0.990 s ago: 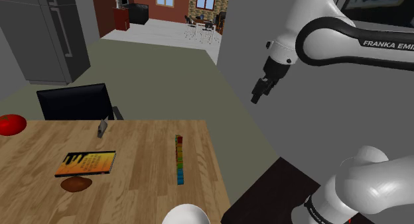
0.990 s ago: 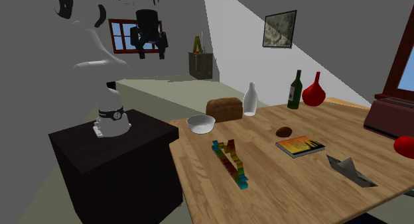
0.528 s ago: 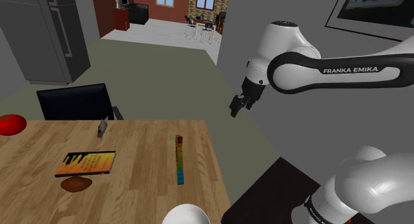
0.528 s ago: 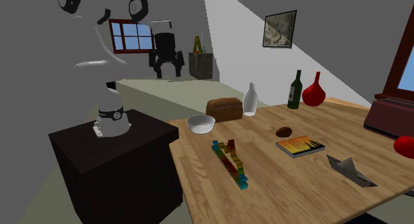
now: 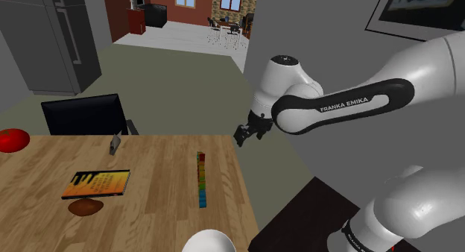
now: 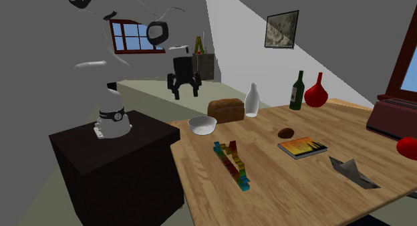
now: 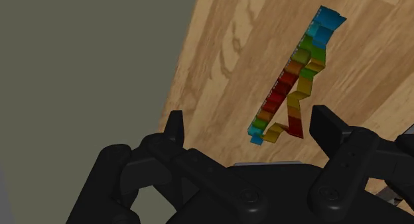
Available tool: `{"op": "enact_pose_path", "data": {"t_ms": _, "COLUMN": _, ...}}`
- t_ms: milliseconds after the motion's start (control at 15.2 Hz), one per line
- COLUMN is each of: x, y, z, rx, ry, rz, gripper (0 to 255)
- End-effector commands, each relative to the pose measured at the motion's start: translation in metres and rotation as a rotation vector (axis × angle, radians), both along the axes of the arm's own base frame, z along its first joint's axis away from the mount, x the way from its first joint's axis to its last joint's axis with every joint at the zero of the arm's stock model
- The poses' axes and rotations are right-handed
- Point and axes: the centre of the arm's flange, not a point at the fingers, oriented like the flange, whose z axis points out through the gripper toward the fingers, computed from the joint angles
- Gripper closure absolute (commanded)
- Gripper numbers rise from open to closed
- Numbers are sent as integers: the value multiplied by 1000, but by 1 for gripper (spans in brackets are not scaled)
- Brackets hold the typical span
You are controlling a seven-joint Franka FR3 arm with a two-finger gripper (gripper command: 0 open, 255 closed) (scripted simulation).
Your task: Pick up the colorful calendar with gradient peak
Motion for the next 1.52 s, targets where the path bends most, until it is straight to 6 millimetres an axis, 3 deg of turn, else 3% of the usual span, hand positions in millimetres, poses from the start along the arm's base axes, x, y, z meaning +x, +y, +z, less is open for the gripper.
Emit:
{"op": "enact_pose_path", "data": {"t_ms": 0, "x": 14, "y": 11, "z": -23, "rx": 8, "ry": -10, "rz": -37, "gripper": 0}}
{"op": "enact_pose_path", "data": {"t_ms": 1254, "x": 153, "y": 93, "z": -213, "rx": 45, "ry": -87, "rz": -355, "gripper": 0}}
{"op": "enact_pose_path", "data": {"t_ms": 1452, "x": 156, "y": 95, "z": -227, "rx": 46, "ry": -88, "rz": -362, "gripper": 0}}
